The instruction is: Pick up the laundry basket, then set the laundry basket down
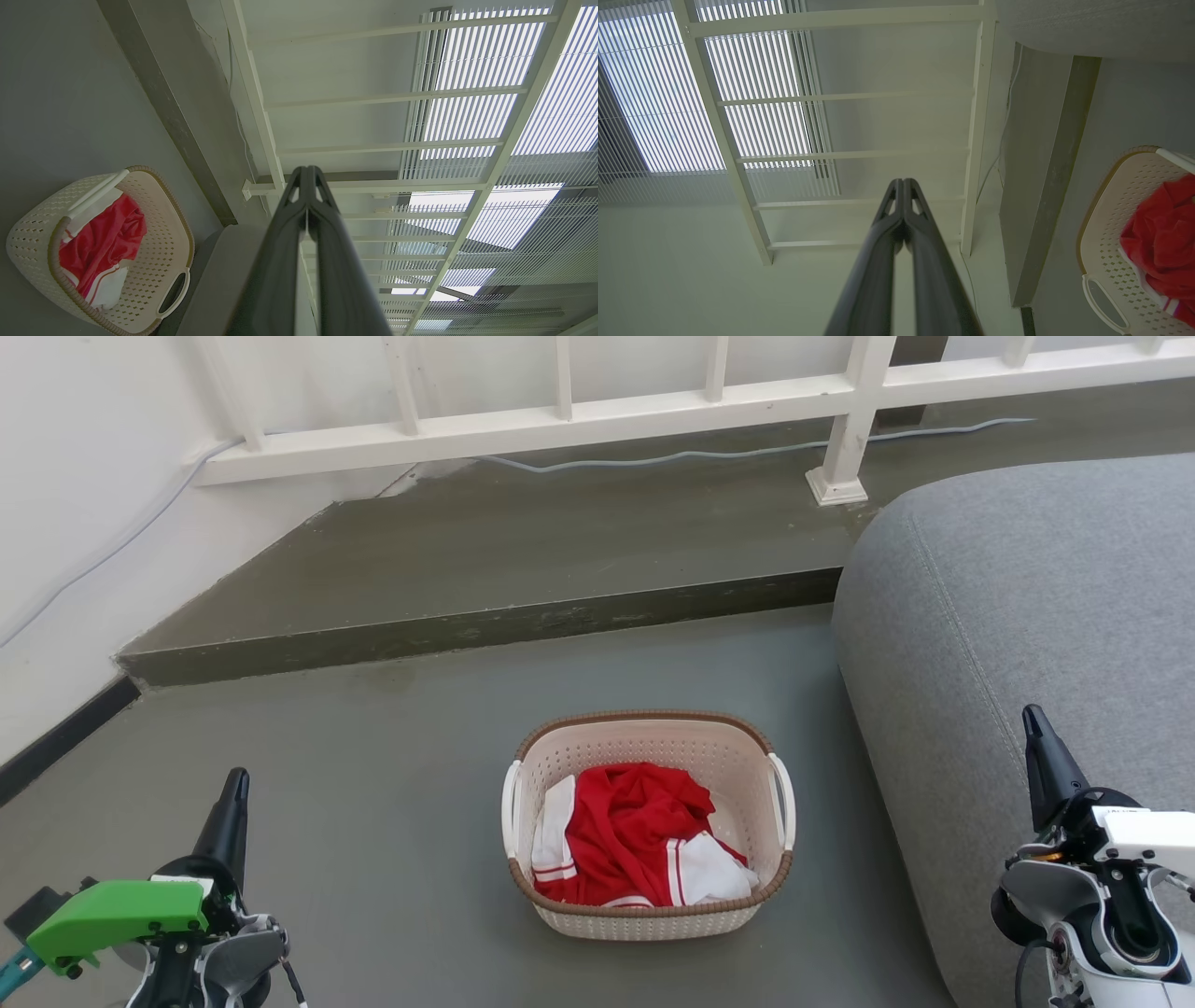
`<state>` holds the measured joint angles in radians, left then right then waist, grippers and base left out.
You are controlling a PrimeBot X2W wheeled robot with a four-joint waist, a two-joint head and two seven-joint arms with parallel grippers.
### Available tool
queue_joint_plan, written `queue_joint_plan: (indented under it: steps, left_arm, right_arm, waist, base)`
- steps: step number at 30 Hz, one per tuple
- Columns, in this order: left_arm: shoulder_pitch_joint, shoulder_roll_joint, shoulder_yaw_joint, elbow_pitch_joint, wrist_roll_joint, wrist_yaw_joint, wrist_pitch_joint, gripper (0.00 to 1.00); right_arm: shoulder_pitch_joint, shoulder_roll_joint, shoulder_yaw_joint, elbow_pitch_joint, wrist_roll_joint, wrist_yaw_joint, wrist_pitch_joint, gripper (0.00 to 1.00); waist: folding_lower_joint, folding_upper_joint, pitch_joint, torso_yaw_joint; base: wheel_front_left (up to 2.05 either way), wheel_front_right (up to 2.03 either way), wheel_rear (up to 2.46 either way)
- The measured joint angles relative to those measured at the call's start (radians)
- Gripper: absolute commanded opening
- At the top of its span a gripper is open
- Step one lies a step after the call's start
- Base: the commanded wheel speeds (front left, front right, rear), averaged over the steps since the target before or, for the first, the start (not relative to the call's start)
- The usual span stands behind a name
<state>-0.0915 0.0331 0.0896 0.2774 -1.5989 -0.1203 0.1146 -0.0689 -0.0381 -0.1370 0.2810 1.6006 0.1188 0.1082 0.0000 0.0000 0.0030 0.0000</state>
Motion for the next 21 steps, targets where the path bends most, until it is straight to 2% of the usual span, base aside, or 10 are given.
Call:
queue_joint_plan:
  steps: [21]
  left_arm:
    - [0.0,0.0,0.0,0.0,0.0,0.0,0.0,0.0]
  right_arm:
    - [0.0,0.0,0.0,0.0,0.001,0.0,0.0,0.0]
  waist:
    - [0.0,0.0,0.0,0.0]
  base:
    - [0.0,0.0,0.0]
